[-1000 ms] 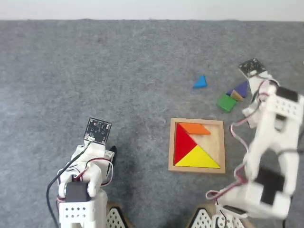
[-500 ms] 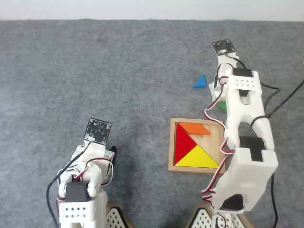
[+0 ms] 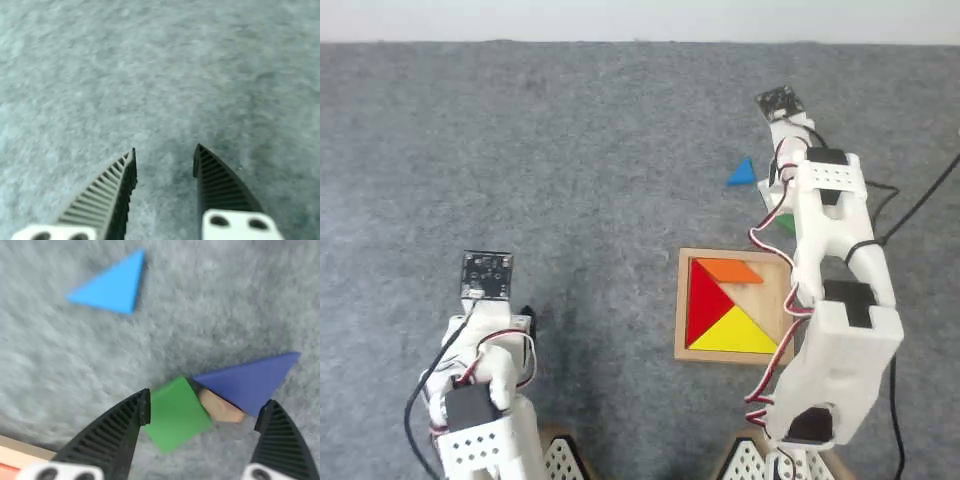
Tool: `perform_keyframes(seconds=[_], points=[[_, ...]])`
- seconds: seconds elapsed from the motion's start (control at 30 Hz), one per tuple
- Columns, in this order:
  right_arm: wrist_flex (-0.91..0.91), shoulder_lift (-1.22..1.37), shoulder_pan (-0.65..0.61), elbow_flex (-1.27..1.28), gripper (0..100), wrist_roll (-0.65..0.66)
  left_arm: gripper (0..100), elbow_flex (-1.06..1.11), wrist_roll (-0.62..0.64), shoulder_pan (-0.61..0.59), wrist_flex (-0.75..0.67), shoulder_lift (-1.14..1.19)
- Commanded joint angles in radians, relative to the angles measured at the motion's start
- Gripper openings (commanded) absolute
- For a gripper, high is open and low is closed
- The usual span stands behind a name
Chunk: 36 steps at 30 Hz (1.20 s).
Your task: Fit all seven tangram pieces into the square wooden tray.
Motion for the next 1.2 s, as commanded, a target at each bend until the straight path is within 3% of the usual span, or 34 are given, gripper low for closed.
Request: perform_keyframes(seconds=[0.0, 0.17, 0.4, 0.53, 0.77, 0.93, 1.17], points=[[-0.018, 0.027, 0.07, -0.098, 34.6, 0.084, 18, -0.015, 0.012, -0.018, 0.006, -0.018], [-0.018, 0.087, 0.134, -0.172, 33.3, 0.092, 18, -0.015, 0.012, -0.018, 0.006, -0.018], [0.03, 0.104, 0.105, -0.17, 7.3, 0.141, 18, -0.015, 0.012, -0.017, 0.006, -0.018], [0.038, 0.104, 0.111, -0.169, 9.4, 0.137, 18, -0.015, 0.012, -0.017, 0.006, -0.018], [0.107, 0.087, 0.133, -0.176, 0.8, 0.132, 18, -0.015, 0.012, -0.009, 0.006, -0.018], [0.217, -0.031, 0.153, -0.181, 0.9, 0.115, 18, -0.015, 0.012, 0.031, 0.006, -0.018], [0.484, -0.254, 0.09, -0.175, 0.9, 0.282, 18, -0.015, 0.012, 0.032, 0.006, -0.018]])
